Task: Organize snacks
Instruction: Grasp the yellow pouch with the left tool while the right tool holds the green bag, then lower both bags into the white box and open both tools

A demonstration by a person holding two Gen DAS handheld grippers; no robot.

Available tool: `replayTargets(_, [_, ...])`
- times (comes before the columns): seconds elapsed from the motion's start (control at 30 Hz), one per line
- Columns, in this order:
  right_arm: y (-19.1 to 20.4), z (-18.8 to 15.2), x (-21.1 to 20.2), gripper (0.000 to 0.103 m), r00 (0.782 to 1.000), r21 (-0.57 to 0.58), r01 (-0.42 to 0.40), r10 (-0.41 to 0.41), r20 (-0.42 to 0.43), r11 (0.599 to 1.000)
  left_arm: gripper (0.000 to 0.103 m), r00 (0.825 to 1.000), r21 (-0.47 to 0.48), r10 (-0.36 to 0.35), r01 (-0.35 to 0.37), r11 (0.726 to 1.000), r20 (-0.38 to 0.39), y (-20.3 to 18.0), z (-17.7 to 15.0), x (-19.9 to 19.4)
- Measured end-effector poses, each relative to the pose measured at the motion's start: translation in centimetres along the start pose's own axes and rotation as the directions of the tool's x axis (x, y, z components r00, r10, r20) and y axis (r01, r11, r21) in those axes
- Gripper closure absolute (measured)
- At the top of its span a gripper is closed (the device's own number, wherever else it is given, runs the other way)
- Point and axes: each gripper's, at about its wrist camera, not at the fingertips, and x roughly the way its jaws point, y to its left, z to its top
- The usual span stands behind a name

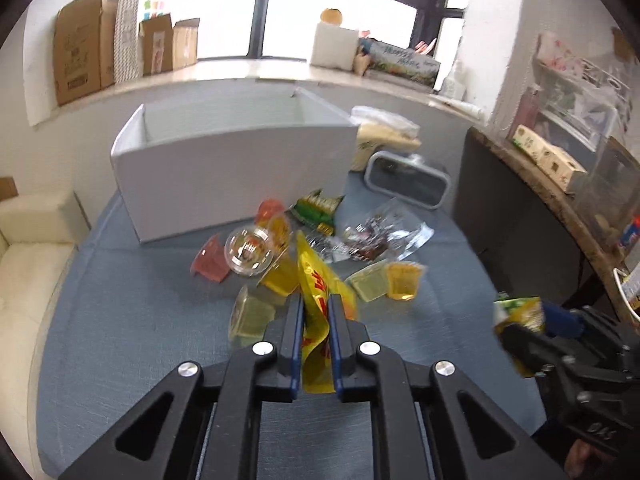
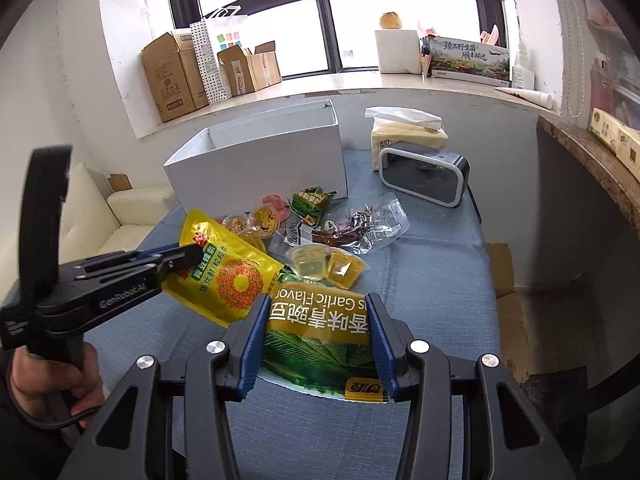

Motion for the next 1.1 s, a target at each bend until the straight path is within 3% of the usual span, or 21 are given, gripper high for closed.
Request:
replayTargets(0.33, [0.3, 0.4, -0.8, 0.052, 1.000, 0.001, -0.002, 0.002, 0.017, 1.000, 0.090, 0.994, 0.099, 0.025, -0.035, 0.994, 0.104, -2.3, 1.8, -5.0])
replayTargets(0.63, [1.5, 2.4, -1.2, 0.052, 0.999, -0.021, -0.025, 0.026, 0.047, 0.999, 0.090, 0.989, 0.103, 0.038, -0.053, 0.993, 0.146, -1.6, 3.4, -7.4])
replayTargets(0.93, [2.9, 8.2, 2.2, 0.052, 0.995, -0.048, -0.075, 0.078, 0.058, 0.996, 0.090, 0.977, 0.087, 0.089, -0.108, 0.990, 0.196, 1.1, 7.8, -7.6])
replayTargets(1.1, [4.1, 13.5, 5.8, 0.052, 0.993, -0.049, -0.101, 0.104, 0.063, 0.994, 0.090, 0.962, 0.065, 0.119, -0.139, 0.988, 0.245, 3.8, 12.0, -7.2])
